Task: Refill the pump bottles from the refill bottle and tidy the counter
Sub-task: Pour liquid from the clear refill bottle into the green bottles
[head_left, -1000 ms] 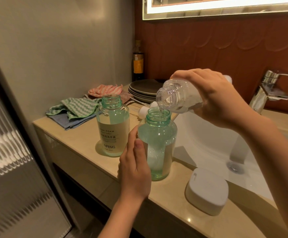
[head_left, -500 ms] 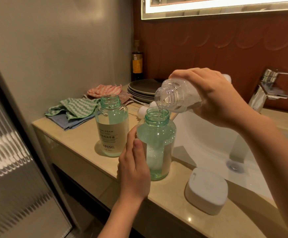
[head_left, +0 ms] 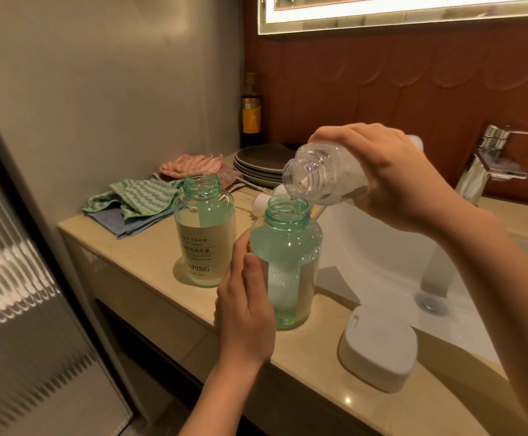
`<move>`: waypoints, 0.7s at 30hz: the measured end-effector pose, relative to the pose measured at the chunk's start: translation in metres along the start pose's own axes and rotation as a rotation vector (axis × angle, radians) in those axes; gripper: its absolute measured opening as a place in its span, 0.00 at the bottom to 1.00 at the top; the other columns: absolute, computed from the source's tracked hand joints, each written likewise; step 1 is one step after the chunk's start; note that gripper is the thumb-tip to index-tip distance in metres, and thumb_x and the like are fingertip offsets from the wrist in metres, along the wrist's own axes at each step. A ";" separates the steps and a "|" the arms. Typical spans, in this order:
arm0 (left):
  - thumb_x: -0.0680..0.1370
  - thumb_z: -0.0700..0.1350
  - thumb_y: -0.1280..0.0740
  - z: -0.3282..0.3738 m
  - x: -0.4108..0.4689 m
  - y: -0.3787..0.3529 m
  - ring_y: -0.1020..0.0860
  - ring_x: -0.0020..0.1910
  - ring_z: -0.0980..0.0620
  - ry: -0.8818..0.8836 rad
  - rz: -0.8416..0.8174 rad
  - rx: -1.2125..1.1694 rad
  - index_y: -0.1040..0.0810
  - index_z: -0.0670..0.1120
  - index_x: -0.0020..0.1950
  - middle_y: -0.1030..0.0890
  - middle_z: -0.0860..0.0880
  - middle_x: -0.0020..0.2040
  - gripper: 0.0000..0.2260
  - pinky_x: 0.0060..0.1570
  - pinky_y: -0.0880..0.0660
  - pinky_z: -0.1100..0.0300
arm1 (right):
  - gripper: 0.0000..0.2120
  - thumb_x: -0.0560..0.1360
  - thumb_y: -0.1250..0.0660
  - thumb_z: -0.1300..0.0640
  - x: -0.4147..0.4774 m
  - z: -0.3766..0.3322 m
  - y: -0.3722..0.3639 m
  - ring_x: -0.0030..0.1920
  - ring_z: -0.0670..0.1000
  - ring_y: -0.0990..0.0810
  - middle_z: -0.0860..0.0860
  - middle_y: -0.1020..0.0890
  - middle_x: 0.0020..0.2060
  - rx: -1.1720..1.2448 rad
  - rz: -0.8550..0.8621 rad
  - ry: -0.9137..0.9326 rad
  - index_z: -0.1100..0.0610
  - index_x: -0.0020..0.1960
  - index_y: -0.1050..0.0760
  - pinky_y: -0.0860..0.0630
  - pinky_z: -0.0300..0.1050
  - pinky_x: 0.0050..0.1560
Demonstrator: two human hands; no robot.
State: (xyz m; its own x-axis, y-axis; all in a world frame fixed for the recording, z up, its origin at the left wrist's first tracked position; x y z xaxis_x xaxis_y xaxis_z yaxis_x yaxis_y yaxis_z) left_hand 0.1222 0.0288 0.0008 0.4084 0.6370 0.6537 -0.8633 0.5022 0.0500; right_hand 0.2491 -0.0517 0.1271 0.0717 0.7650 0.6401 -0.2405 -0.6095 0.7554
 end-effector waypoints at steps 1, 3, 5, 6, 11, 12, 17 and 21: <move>0.79 0.55 0.55 0.000 0.000 0.000 0.35 0.60 0.77 0.000 0.001 -0.002 0.37 0.63 0.63 0.32 0.80 0.56 0.14 0.55 0.41 0.81 | 0.39 0.64 0.24 0.68 0.000 0.000 0.000 0.57 0.57 0.27 0.53 0.24 0.60 0.002 -0.002 -0.002 0.49 0.69 0.35 0.35 0.49 0.55; 0.79 0.56 0.55 -0.001 0.000 0.000 0.34 0.60 0.76 0.004 0.004 -0.005 0.37 0.63 0.63 0.31 0.79 0.56 0.15 0.55 0.40 0.80 | 0.39 0.64 0.24 0.68 0.000 0.000 0.000 0.57 0.57 0.27 0.53 0.24 0.60 0.003 -0.003 -0.003 0.49 0.69 0.36 0.35 0.50 0.56; 0.79 0.56 0.55 -0.001 0.000 0.001 0.34 0.60 0.76 0.000 0.008 -0.002 0.37 0.63 0.63 0.31 0.79 0.56 0.15 0.55 0.40 0.80 | 0.40 0.64 0.24 0.68 0.000 0.001 0.000 0.57 0.57 0.27 0.53 0.24 0.60 -0.002 -0.002 -0.003 0.48 0.69 0.36 0.35 0.49 0.56; 0.79 0.55 0.55 -0.001 0.000 0.001 0.33 0.60 0.75 -0.004 0.010 -0.001 0.36 0.62 0.64 0.30 0.78 0.56 0.15 0.55 0.40 0.80 | 0.40 0.64 0.24 0.68 0.000 0.001 0.000 0.57 0.57 0.27 0.53 0.24 0.59 -0.004 -0.001 -0.003 0.49 0.69 0.36 0.35 0.49 0.56; 0.80 0.57 0.55 -0.005 0.000 0.002 0.31 0.61 0.69 0.005 0.026 -0.007 0.34 0.57 0.66 0.28 0.69 0.59 0.19 0.56 0.37 0.76 | 0.39 0.64 0.24 0.68 0.000 0.000 0.000 0.56 0.58 0.26 0.54 0.23 0.59 -0.007 0.000 0.001 0.49 0.69 0.35 0.33 0.51 0.55; 0.80 0.57 0.55 -0.005 0.000 0.002 0.30 0.61 0.69 0.007 0.027 -0.007 0.34 0.57 0.66 0.28 0.70 0.58 0.19 0.56 0.37 0.76 | 0.39 0.64 0.24 0.68 0.000 0.000 0.000 0.56 0.58 0.26 0.53 0.23 0.59 -0.008 0.000 0.002 0.49 0.69 0.36 0.33 0.51 0.55; 0.79 0.57 0.55 -0.003 0.000 0.002 0.31 0.60 0.71 0.008 0.023 0.000 0.35 0.59 0.65 0.29 0.74 0.57 0.17 0.55 0.37 0.77 | 0.39 0.64 0.24 0.68 0.000 -0.001 0.002 0.57 0.58 0.26 0.54 0.23 0.59 -0.006 0.006 0.001 0.49 0.69 0.36 0.33 0.53 0.56; 0.80 0.56 0.54 -0.004 0.000 0.002 0.30 0.60 0.70 0.005 0.027 -0.015 0.33 0.54 0.67 0.28 0.70 0.58 0.20 0.55 0.37 0.76 | 0.39 0.64 0.23 0.67 0.000 -0.001 0.001 0.57 0.58 0.26 0.54 0.23 0.59 -0.011 0.002 0.005 0.49 0.69 0.36 0.33 0.52 0.56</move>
State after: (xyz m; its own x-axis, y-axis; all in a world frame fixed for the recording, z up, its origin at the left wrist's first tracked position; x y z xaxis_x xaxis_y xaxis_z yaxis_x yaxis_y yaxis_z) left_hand 0.1219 0.0322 -0.0025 0.3869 0.6531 0.6510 -0.8694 0.4937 0.0214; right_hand 0.2481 -0.0519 0.1277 0.0665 0.7645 0.6412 -0.2517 -0.6090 0.7522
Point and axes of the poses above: each hand's wrist, its own x-axis towards the middle knuckle, its own y-axis out of the back of the hand, z = x × y, the point moved 10 cm from there along x, towards the middle knuckle
